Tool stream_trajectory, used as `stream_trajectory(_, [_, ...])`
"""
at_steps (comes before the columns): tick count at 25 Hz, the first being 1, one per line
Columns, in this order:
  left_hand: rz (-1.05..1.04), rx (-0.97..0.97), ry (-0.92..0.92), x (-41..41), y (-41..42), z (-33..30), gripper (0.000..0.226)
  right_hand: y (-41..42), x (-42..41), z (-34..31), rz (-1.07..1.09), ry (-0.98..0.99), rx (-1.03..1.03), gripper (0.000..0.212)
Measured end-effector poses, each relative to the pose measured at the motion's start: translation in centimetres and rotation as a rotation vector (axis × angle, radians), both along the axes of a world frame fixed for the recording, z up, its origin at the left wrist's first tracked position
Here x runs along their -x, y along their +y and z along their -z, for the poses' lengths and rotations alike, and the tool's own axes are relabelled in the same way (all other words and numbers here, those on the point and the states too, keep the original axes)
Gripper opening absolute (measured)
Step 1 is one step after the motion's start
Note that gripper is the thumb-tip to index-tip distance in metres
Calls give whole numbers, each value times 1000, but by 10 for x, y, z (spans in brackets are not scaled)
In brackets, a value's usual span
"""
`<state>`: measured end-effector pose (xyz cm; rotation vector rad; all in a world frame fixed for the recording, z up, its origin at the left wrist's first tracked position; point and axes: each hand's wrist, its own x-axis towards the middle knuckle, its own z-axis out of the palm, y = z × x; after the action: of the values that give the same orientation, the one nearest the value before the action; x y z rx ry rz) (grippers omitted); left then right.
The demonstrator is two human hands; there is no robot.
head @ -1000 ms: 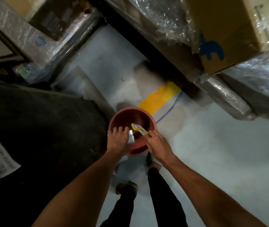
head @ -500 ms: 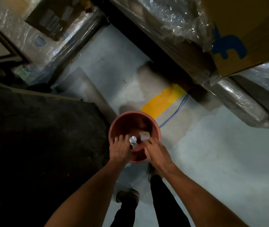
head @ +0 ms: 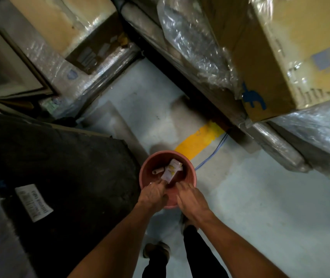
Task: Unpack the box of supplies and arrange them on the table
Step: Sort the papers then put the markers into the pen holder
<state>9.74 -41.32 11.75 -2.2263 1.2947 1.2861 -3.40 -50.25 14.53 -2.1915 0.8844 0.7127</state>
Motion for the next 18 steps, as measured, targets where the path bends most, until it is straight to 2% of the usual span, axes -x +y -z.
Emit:
stream_trajectory(1, [-21, 9, 22, -5, -5, -12, 50, -9, -12, -36, 26, 41, -72, 43])
stream_trajectory(3, [-82, 48, 31, -13, -7, -37, 52, -30, -30, -102, -38, 47, -53, 42])
stream_trajectory(5, [-118, 86, 21, -19, -16, -86, 61, -30, -29, -110, -40, -49, 55, 43])
stream_trajectory(6, [-105, 120, 3, -21, -19, -117, 59, -26, -25, -104, -21, -89, 131, 43])
stream_trajectory(8, [-110, 168, -26, -27, -27, -176, 47, -24, -31, -130, 57, -146, 96, 40])
stream_trajectory(9, [-126, 191, -56, -32, -31, -200, 42, -27, -33, -138, 20, -155, 147, 39])
stream_trajectory(12, [-201, 251, -128, -52, -28, -257, 31, -35, -55, -205, 12, -247, 244, 36])
stream_trajectory(14, [-255, 293, -148, -63, -16, -298, 34, -34, -68, -248, 21, -298, 262, 37])
stream_trajectory(18, [-314, 518, -224, -82, 20, -368, 37, -11, -99, -310, -10, -438, 270, 39])
